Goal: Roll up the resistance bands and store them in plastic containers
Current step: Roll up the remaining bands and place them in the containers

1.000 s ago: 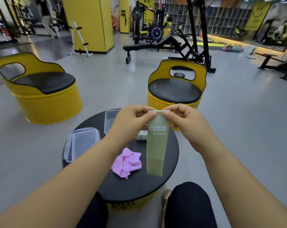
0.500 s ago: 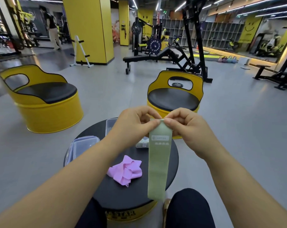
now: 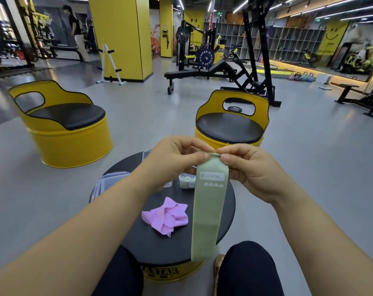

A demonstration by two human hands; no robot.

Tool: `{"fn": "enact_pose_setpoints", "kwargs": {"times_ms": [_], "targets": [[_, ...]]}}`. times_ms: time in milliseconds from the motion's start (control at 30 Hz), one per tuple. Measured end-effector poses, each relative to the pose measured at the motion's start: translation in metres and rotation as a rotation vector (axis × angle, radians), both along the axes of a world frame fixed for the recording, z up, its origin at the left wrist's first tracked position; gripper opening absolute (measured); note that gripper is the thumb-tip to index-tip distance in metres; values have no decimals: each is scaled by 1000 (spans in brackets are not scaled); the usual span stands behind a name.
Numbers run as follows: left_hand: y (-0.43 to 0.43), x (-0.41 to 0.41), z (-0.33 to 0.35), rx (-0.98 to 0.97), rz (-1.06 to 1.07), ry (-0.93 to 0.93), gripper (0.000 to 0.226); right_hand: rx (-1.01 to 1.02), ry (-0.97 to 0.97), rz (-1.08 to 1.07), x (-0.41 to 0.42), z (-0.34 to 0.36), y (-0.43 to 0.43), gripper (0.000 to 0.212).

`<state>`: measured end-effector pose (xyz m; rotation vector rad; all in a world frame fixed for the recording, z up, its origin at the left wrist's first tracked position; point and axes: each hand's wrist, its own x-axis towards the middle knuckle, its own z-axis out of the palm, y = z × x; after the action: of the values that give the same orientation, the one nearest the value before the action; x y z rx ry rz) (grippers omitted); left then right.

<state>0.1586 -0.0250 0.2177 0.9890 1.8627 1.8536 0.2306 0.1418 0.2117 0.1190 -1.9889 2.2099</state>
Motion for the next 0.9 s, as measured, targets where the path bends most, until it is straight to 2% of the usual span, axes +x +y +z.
{"fn": "enact_pose_setpoints", "kwargs": {"times_ms": [100, 200, 300, 400, 533, 800, 900], "targets": [[-5, -1, 0, -28, -16, 34, 23, 7, 2, 20, -2, -2, 0, 17], [-8, -1, -2, -44, -21, 40, 31, 24, 7, 33, -3, -3, -1, 10], [-11, -1, -3, -60, -21, 35, 31, 109, 10, 6, -5, -4, -2, 20], [-12, -1, -4, -65, -10, 18, 24, 214, 40, -39, -4, -4, -3, 28], [-9, -3, -7, -94, 25, 3, 7, 328, 89, -80, -3, -5, -4, 18], [-2, -3, -21, -139, 143, -5, 10, 525, 111, -135, -6, -17, 0, 18], [3, 0, -24, -157, 207, 78, 9, 481, 88, -120, -6, -21, -1, 11]]}}
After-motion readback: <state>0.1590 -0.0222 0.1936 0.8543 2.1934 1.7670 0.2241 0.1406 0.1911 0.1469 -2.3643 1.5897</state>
